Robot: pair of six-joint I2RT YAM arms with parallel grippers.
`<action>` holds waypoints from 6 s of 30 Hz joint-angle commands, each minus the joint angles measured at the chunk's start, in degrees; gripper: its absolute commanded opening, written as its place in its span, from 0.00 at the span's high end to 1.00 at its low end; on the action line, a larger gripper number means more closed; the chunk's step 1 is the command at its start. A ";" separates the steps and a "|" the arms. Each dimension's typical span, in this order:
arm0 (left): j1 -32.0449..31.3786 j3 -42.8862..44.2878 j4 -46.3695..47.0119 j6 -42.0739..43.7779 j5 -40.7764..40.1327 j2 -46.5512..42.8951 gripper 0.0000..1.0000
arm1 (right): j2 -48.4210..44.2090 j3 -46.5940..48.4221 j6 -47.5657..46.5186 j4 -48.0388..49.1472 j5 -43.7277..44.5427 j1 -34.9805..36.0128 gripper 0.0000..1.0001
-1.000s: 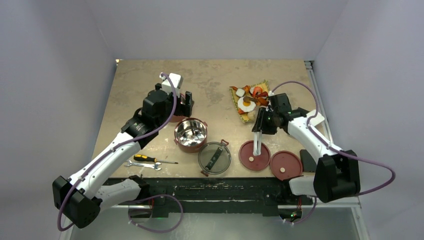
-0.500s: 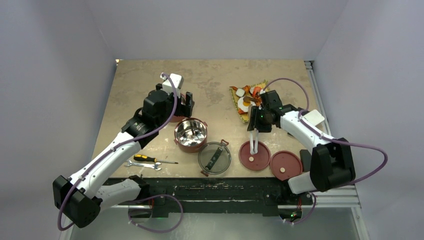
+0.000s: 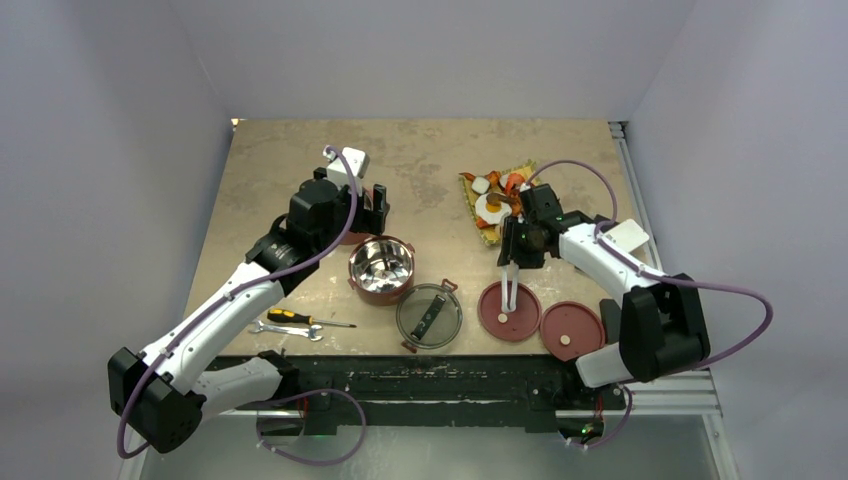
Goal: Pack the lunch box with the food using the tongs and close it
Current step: Adjust the clamp.
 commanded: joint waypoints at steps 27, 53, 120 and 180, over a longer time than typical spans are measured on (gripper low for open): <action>0.23 1.11 0.10 -0.27 0.88 1.16 0.16 | 3.74 -2.16 0.28 2.97 1.18 0.01 0.47; 0.25 0.95 0.36 -0.40 0.68 0.56 0.16 | -6.24 1.59 0.73 -1.39 -0.56 -0.01 1.00; -1.79 -16.16 47.77 -59.99 25.86 17.75 1.00 | -15.48 2.85 -5.43 22.93 1.33 25.66 0.62; -0.19 -28.48 62.51 -77.31 13.00 11.33 1.00 | -21.04 -20.65 13.05 55.54 2.40 34.80 0.47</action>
